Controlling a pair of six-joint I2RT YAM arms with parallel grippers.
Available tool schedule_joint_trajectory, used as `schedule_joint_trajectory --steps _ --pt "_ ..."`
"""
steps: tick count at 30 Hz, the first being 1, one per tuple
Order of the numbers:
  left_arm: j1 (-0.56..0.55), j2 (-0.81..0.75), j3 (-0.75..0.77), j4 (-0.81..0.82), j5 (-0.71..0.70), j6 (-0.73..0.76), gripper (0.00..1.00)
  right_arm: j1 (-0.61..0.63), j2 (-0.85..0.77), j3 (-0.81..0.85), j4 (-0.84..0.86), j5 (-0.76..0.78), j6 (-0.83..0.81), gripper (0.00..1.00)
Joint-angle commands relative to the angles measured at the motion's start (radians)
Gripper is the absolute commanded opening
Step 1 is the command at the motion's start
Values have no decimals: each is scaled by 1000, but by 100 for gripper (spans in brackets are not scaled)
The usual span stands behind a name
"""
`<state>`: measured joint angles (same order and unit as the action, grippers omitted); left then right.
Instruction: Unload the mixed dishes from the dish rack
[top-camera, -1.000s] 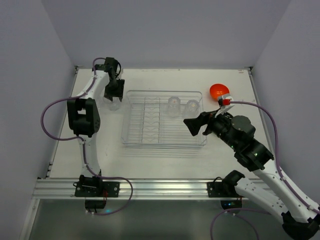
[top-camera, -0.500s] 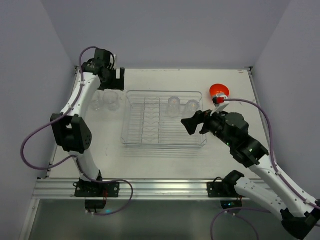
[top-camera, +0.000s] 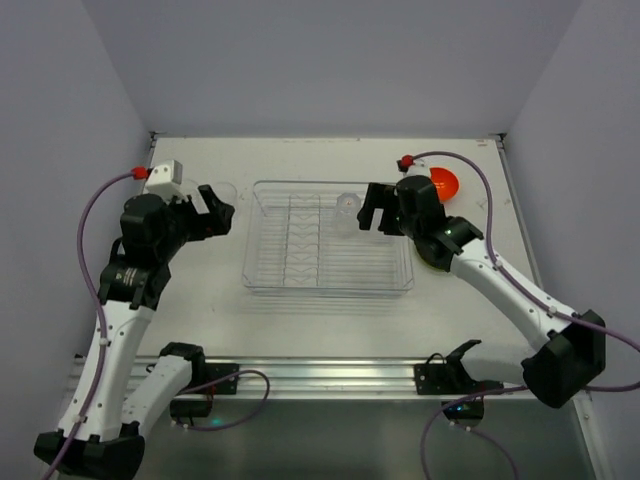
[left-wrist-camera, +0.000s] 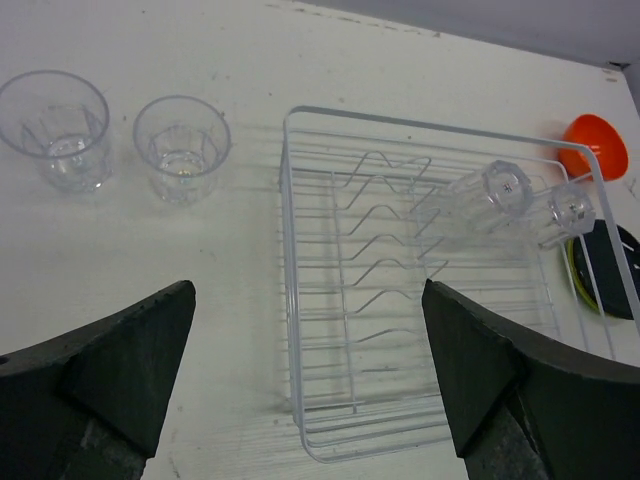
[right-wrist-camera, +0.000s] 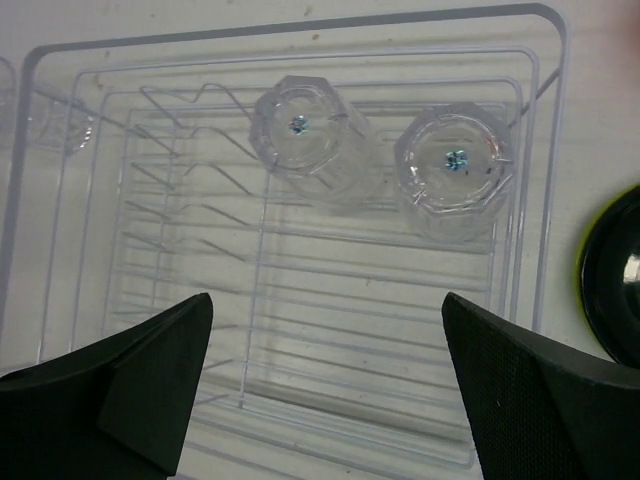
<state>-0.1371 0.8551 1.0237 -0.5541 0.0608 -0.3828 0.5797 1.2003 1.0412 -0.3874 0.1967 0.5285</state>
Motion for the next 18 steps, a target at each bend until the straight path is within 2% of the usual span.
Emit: schedule_joint_trajectory --steps 1,5,8,12,18 --pt "2 -65 -106 71 86 1 100 -63 85 97 -82 -5 12 98" --pt "1 -192 -191 60 -19 45 100 -109 177 187 -139 -2 -93 92" --pt "1 -270 -260 115 14 30 100 -141 263 258 -202 -3 -150 90" --pt "1 -289 -293 125 -4 39 100 -159 366 335 -255 -28 -194 86" --pt "1 -284 -318 131 2 35 100 -162 494 442 -312 41 -209 84"
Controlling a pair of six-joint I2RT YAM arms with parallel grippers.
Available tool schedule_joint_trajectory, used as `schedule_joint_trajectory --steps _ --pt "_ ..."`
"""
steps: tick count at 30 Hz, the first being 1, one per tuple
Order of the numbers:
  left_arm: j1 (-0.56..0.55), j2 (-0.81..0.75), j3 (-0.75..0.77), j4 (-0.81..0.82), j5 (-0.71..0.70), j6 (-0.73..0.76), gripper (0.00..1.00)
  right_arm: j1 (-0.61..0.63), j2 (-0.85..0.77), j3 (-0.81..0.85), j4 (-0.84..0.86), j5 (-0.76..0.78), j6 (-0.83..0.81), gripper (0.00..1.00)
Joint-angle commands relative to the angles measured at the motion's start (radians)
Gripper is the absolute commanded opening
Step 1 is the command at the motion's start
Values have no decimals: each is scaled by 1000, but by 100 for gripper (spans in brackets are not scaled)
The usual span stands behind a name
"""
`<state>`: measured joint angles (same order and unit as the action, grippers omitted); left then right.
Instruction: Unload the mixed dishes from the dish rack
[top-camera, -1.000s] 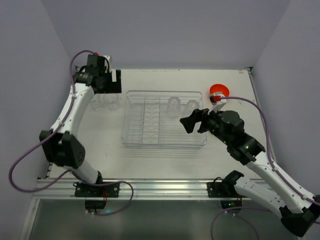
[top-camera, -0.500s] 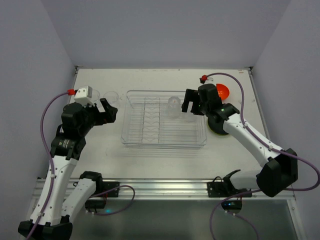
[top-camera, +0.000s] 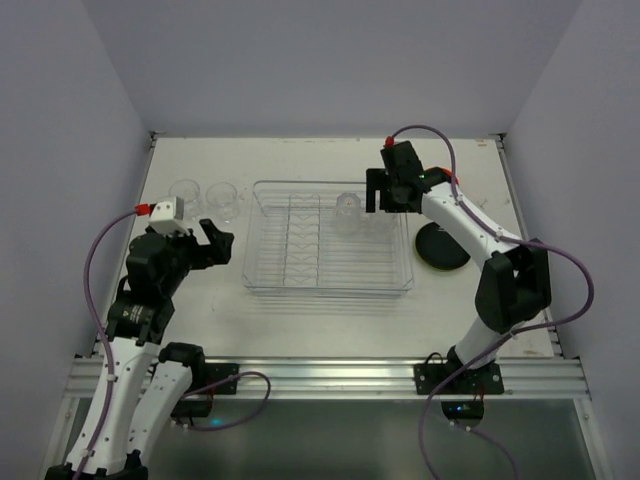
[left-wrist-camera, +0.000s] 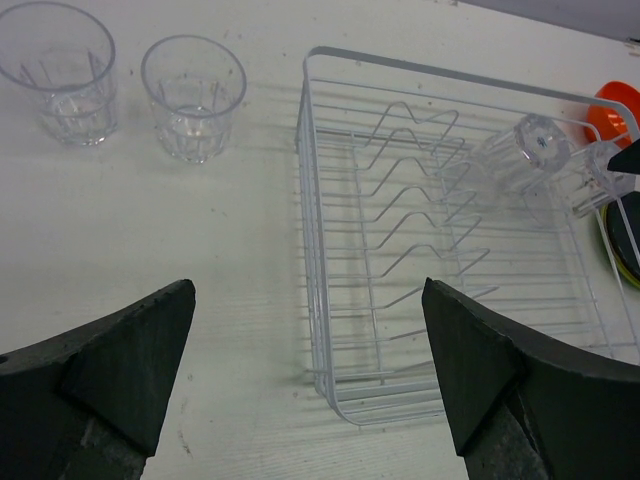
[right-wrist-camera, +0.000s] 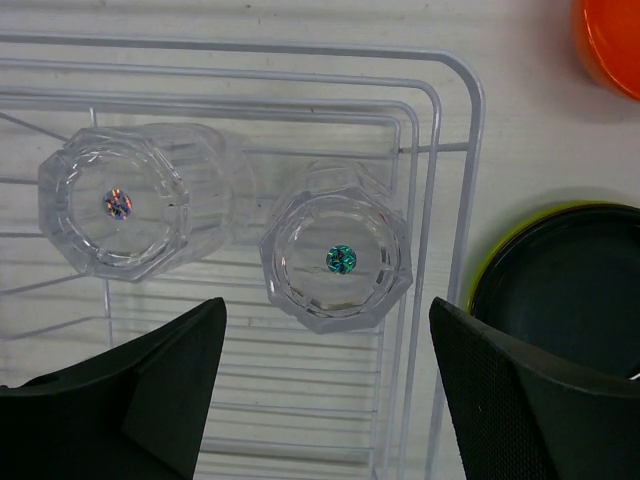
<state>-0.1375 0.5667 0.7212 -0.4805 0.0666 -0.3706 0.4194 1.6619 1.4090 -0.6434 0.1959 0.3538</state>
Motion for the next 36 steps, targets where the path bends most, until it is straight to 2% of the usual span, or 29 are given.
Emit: schedule_joint_trajectory --steps 1,13,17,20,21,22,25,29,36 --pt "-1 4 -17 59 -1 22 100 -2 48 91 -73 42 -36 84" --pt "-16 27 -22 57 -8 16 100 -4 208 176 -107 62 -38 84" --pt "-16 35 -22 57 -7 16 100 -4 239 182 -111 54 -33 81" --pt "-17 32 -23 59 -5 16 100 -2 251 182 -111 42 -36 70" --pt "-17 30 -23 59 -5 18 100 -4 249 182 -111 42 -36 65" --pt "-17 32 -23 59 -5 16 100 -4 248 179 -114 46 -35 55" --pt "-17 30 -25 60 1 16 100 -4 211 171 -117 48 -27 43" --pt "-20 30 -26 60 7 16 100 -4 142 168 -134 48 -16 36" --pt "-19 9 -22 65 -16 10 100 -2 -28 133 -153 8 4 31"
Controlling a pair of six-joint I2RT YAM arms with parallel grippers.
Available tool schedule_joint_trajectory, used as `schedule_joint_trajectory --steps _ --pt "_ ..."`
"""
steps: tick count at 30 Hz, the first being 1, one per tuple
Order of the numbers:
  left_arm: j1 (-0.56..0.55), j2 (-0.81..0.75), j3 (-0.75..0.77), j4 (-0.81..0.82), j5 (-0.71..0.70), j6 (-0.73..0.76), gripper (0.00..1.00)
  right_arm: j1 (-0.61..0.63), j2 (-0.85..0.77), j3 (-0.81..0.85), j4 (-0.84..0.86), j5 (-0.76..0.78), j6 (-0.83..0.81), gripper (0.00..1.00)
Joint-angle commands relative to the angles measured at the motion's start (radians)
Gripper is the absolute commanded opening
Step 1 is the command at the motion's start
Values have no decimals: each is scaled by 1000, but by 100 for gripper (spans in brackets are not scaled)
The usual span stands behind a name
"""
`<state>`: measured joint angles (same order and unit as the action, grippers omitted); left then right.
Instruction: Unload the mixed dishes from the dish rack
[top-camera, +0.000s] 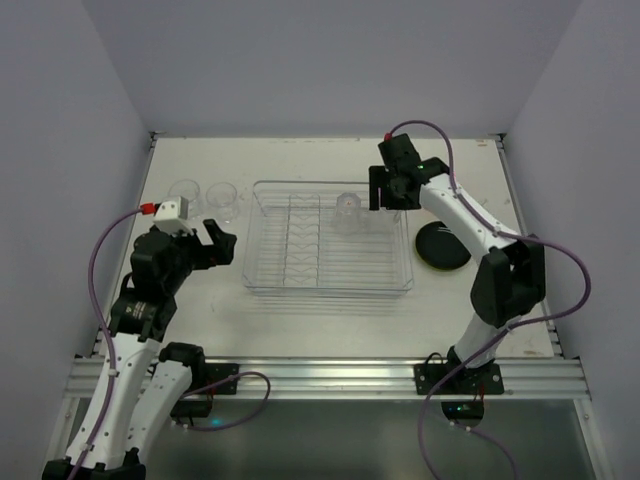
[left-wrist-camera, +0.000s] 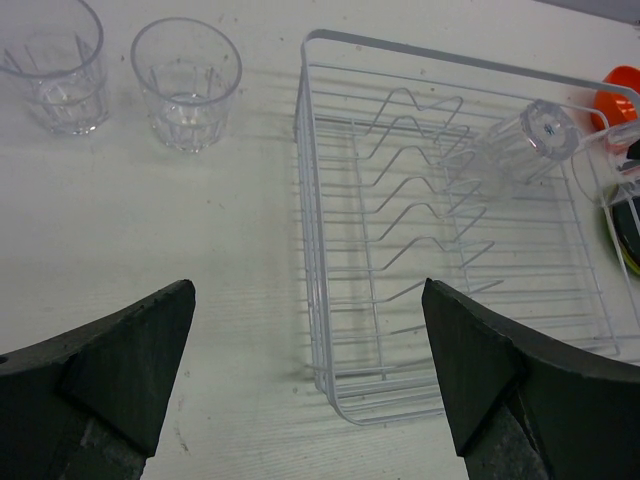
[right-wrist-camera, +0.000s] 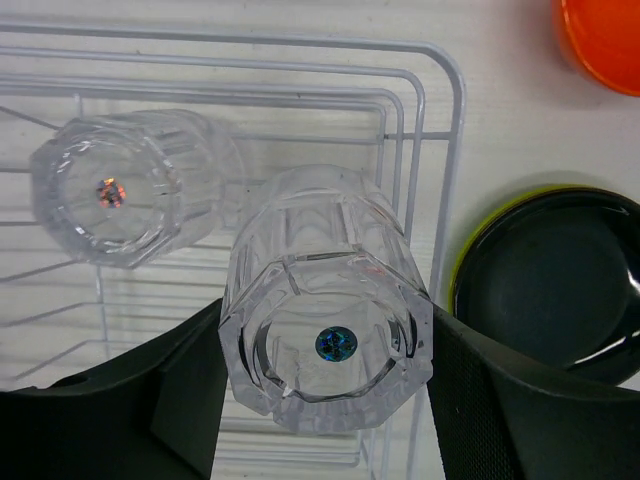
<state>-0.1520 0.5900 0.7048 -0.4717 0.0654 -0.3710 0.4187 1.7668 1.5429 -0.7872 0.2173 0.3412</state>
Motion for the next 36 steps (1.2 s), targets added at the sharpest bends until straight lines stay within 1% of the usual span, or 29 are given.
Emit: schedule_joint_trajectory --steps 1,4,5,7,8,9,10,11,12,13,14,15,16,17,18,19,20,21,22,23,24,29,30,33,36 --pt "-4 -9 -5 58 -10 10 100 -3 -183 -18 -1 -30 18 31" --pt "-4 23 8 68 34 -9 100 -3 -266 -59 28 -105 22 31" --pt "-4 33 12 80 75 -19 100 -3 -321 -73 38 -131 22 31" --pt "-3 57 4 143 115 -60 100 -3 -380 -119 81 -235 18 31" --pt "-4 66 -2 171 164 -90 100 -1 -441 -142 107 -286 15 31" --pt "-4 91 -4 226 198 -106 100 -3 -473 -165 155 -368 12 28" --pt "-6 106 -5 260 233 -127 100 -1 -504 -208 172 -403 13 27" --pt "-8 120 -8 303 328 -179 100 -1 -565 -233 190 -427 25 27" --pt "-14 151 -27 414 388 -215 100 -1 -596 -257 239 -452 30 27" --pt "-18 166 -43 503 515 -261 100 -1 -628 -312 262 -501 35 27" --pt "-30 180 -65 600 566 -367 100 -1 -659 -338 291 -531 42 27" --pt "-68 212 -100 774 605 -417 100 -3 -722 -365 354 -562 48 27" --pt "-96 228 -108 842 626 -458 100 -1 -753 -415 385 -617 58 27" --pt "-128 243 -110 896 639 -503 100 -1 -782 -441 422 -639 77 26" --pt "-192 273 -105 976 637 -516 100 -1 -840 -464 455 -659 87 26" --pt "-219 290 -99 1014 637 -531 100 -1 -863 -507 517 -679 97 26" --pt "-244 304 -96 1056 649 -567 100 -1 -885 -523 540 -721 113 25" --pt "-279 332 -96 1153 659 -592 100 -1 -903 -536 583 -743 122 25" --pt "-294 346 -102 1201 666 -620 100 -1 -932 -561 606 -766 131 25" --pt "-307 356 -108 1253 678 -672 100 -1 -944 -575 632 -829 148 25" --pt "-329 378 -111 1339 680 -693 100 -1 -955 -587 684 -857 157 25" --pt "-392 424 -111 1476 679 -784 100 -1 -1006 -662 844 -958 231 25" --pt "-418 442 -111 1522 679 -795 100 -1 -1007 -676 883 -979 239 25" --pt "-472 473 -104 1581 680 -827 100 -1 -1007 -684 917 -975 255 25" --pt "-506 490 -99 1602 666 -835 100 -1 -1004 -693 947 -973 263 25"
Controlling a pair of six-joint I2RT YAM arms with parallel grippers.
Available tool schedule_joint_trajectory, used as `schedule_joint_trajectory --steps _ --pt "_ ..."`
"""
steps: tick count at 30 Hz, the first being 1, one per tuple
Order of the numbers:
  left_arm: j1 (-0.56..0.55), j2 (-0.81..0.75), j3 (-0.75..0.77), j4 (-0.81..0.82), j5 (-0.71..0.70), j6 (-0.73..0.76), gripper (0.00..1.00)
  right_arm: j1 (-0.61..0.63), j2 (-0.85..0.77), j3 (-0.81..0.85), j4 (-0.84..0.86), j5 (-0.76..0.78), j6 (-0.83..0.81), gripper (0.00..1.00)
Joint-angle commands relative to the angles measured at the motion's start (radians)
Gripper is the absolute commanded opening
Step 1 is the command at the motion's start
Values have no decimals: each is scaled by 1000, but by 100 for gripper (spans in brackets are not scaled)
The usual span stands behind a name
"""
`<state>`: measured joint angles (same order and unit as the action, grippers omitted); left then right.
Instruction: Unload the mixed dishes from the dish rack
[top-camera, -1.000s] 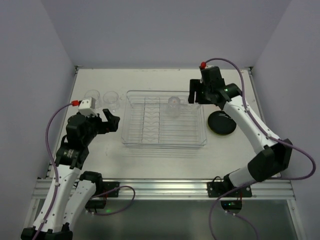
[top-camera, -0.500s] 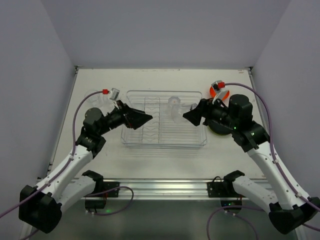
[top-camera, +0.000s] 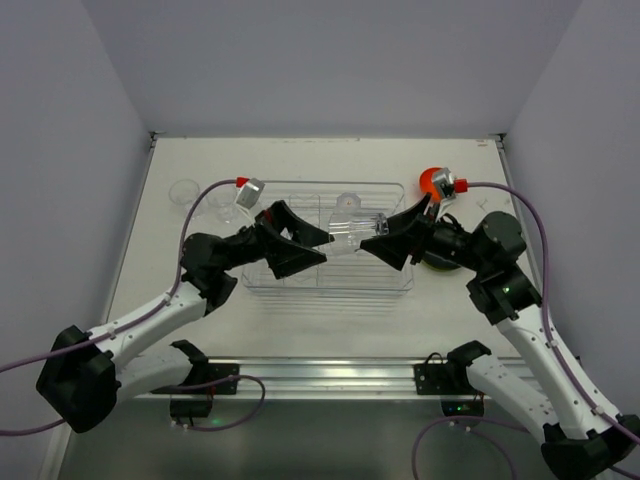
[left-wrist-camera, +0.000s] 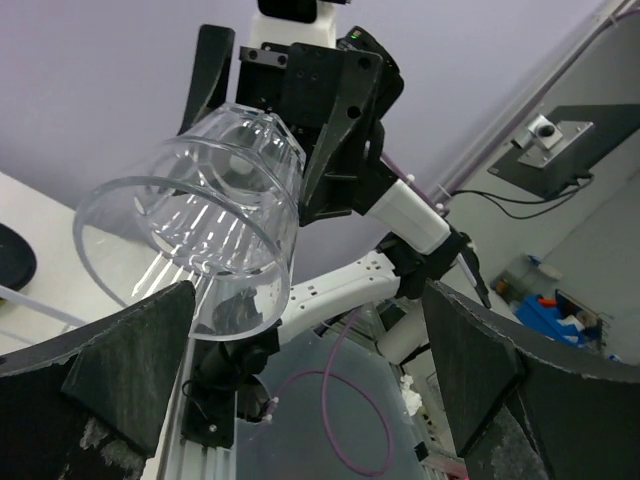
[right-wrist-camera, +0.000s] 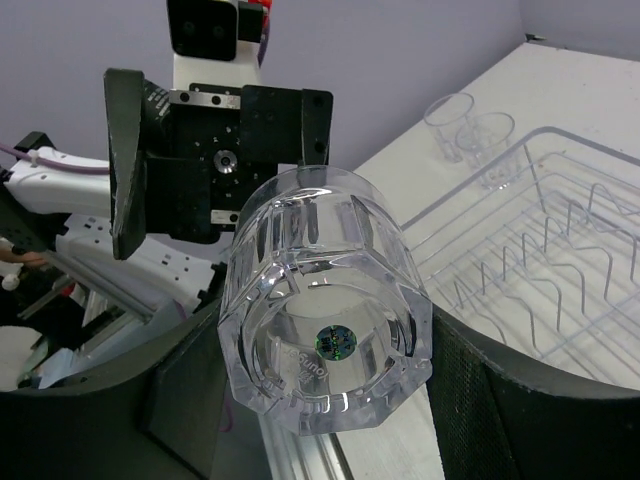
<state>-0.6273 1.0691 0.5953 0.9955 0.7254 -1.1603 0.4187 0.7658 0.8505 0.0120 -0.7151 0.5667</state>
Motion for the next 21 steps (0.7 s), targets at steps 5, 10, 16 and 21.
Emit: schedule_joint_trajectory --steps 5,10,16,21 --pt "-58 31 17 175 -1 -47 100 -1 18 -8 175 -60 59 25" --pt "-64 49 34 178 -1 -38 83 2 27 -21 195 -70 73 25" --pt "-68 71 46 178 -7 -38 57 9 29 -28 203 -78 73 25" --pt "-69 91 49 178 -18 -33 47 17 26 -30 200 -80 67 25"
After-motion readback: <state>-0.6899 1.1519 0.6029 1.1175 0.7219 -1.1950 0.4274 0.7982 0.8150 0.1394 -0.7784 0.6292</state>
